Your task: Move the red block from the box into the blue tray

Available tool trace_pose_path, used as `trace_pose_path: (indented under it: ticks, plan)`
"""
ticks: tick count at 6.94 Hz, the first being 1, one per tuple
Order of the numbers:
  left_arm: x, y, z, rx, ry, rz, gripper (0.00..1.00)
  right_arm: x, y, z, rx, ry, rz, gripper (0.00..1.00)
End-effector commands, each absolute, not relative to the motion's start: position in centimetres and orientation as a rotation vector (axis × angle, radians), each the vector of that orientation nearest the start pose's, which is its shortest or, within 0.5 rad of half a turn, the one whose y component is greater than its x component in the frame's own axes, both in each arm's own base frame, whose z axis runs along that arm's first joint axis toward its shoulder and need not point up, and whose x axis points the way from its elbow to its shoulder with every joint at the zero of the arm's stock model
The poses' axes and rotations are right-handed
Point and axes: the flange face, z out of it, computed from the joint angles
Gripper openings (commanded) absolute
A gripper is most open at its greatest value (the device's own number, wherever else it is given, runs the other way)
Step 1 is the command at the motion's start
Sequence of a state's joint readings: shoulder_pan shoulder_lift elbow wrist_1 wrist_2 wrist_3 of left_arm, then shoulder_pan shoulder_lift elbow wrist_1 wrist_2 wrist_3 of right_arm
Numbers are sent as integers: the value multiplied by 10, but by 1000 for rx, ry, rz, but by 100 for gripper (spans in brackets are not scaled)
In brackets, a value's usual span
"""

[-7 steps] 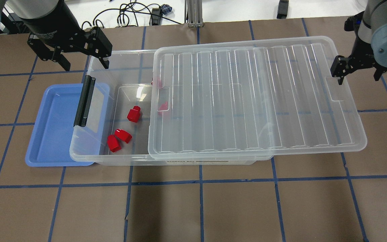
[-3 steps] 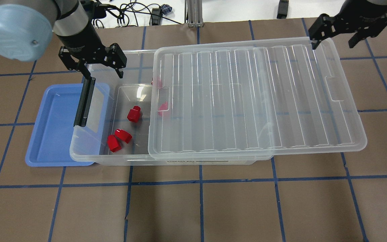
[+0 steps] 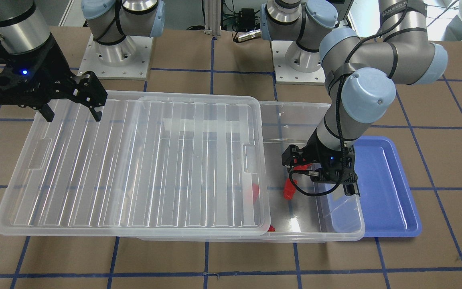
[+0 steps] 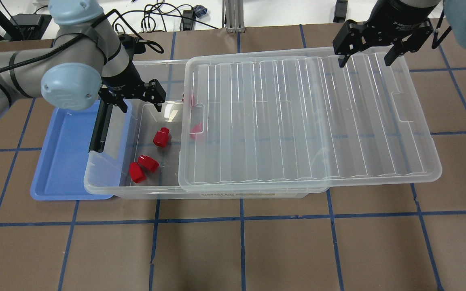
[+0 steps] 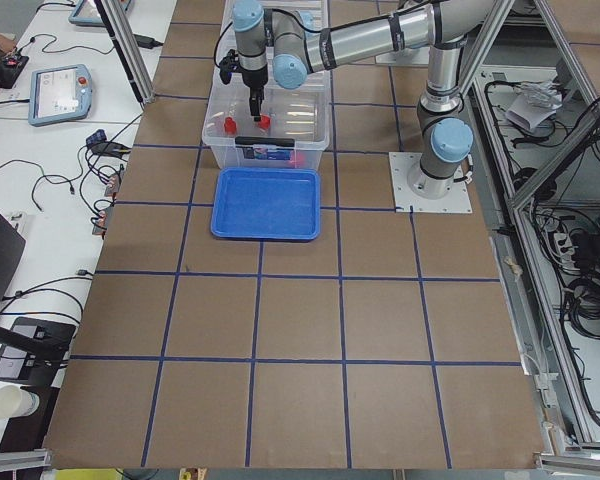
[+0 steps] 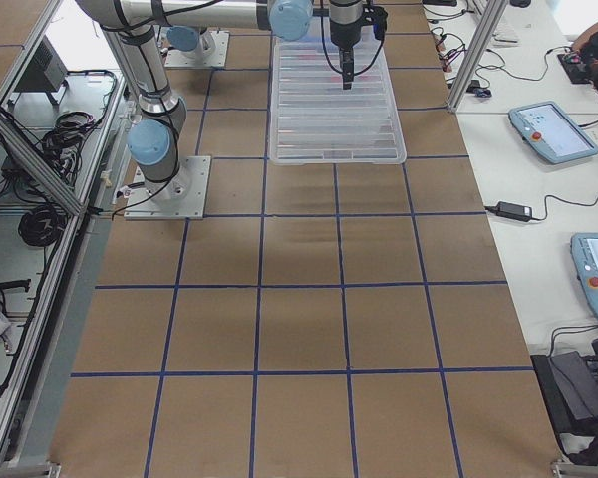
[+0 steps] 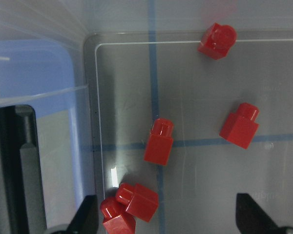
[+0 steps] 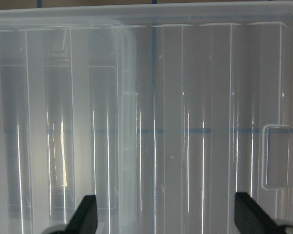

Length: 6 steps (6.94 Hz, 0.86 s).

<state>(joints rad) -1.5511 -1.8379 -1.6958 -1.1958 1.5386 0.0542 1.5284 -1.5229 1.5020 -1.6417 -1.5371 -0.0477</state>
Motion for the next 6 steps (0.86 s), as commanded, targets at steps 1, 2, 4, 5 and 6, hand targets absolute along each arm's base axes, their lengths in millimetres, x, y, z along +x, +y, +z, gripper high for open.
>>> trace_pose_path:
  ticks: [1, 2, 4, 5, 6]
  plan:
    - [-125, -585, 279, 29, 3195, 12, 100, 118, -521, 502, -13, 3122, -102, 100]
    - [-125, -586, 261, -13, 3194, 40, 100, 116, -520, 500, -13, 3123, -92, 100]
    - [-124, -592, 239, -21, 3194, 57, 100, 117, -520, 501, -16, 3118, -97, 100]
    - [-123, -591, 236, -21, 3194, 69, 100, 118, -520, 500, -16, 3115, -97, 100]
    - [-123, -586, 223, -27, 3191, 113, 100, 118, -520, 501, -18, 3115, -100, 100]
